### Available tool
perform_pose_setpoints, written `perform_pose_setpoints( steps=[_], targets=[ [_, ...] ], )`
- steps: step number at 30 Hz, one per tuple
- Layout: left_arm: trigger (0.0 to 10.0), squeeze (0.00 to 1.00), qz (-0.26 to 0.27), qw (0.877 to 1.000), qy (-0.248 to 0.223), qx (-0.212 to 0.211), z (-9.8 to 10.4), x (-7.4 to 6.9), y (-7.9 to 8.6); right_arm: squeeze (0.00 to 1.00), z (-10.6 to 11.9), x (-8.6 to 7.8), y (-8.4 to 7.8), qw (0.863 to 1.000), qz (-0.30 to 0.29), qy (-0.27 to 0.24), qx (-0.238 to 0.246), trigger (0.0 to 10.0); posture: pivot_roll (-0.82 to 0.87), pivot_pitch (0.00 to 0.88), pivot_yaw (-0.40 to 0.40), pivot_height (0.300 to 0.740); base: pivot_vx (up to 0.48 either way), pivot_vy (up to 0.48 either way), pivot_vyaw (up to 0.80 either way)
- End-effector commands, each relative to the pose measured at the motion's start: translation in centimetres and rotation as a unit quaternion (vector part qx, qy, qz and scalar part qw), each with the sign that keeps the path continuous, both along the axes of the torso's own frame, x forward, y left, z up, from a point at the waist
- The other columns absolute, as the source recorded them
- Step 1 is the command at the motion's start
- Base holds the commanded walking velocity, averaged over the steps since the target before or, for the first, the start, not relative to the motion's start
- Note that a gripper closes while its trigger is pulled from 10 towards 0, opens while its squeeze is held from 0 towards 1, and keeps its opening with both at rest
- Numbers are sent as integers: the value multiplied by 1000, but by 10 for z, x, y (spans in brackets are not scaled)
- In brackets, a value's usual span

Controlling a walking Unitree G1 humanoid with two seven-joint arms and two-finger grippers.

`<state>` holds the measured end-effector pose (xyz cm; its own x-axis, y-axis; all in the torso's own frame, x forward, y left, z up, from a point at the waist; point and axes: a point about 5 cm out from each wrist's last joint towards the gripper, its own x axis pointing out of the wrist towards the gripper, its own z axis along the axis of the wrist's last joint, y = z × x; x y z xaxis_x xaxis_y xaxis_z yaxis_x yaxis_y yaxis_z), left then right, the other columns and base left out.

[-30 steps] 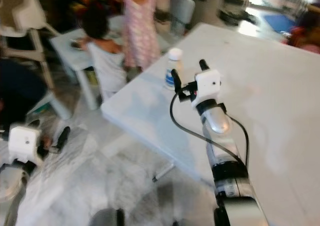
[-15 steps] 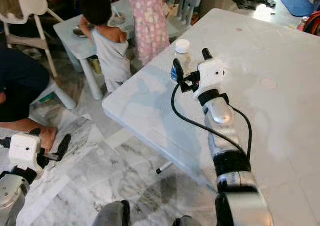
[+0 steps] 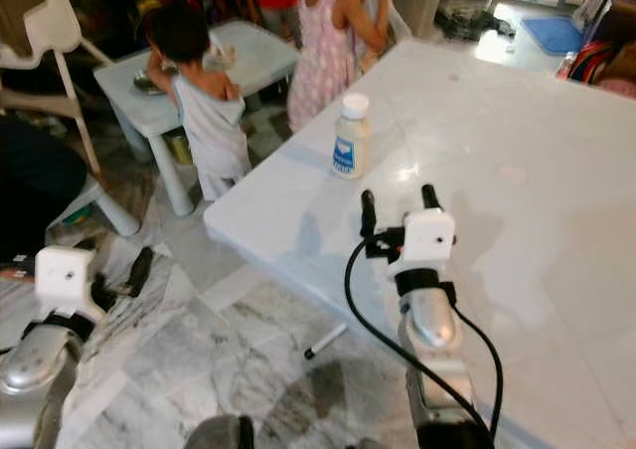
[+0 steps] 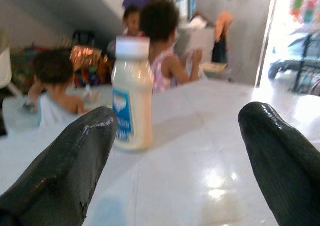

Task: Restocking fridge

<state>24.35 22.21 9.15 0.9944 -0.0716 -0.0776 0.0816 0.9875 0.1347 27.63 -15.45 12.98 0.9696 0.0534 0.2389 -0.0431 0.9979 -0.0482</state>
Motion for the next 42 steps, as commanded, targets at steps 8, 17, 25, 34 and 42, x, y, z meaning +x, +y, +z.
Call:
perform_pose_setpoints(
  steps=[8,17,25,34,42],
  targets=[
    [10000,0,-31,999,-13,-8,0,11,-16,0,5,-4,-1,1000,-7,12,-9,10000,10,0,43,740,302,130,-444],
    [10000,0,-31,999,-27,-17,1,18,-21,0,9,3,5,1000,16,6,-20,10000,7,0,27,740,480,0,-630],
    [10000,0,-37,999,-30,-22,-1,20,-25,0,8,3,6,1000,18,10,-21,10000,3,0,28,740,479,0,0],
    [10000,0,-33,999,-29,-27,-3,15,-20,0,5,1,5,999,19,14,-23,10000,2,0,28,740,144,0,0],
    [10000,0,-6,1000,-18,-24,-7,12,-7,0,3,3,9,999,27,16,-24,10000,18,0,19,740,0,0,0]
  ],
)
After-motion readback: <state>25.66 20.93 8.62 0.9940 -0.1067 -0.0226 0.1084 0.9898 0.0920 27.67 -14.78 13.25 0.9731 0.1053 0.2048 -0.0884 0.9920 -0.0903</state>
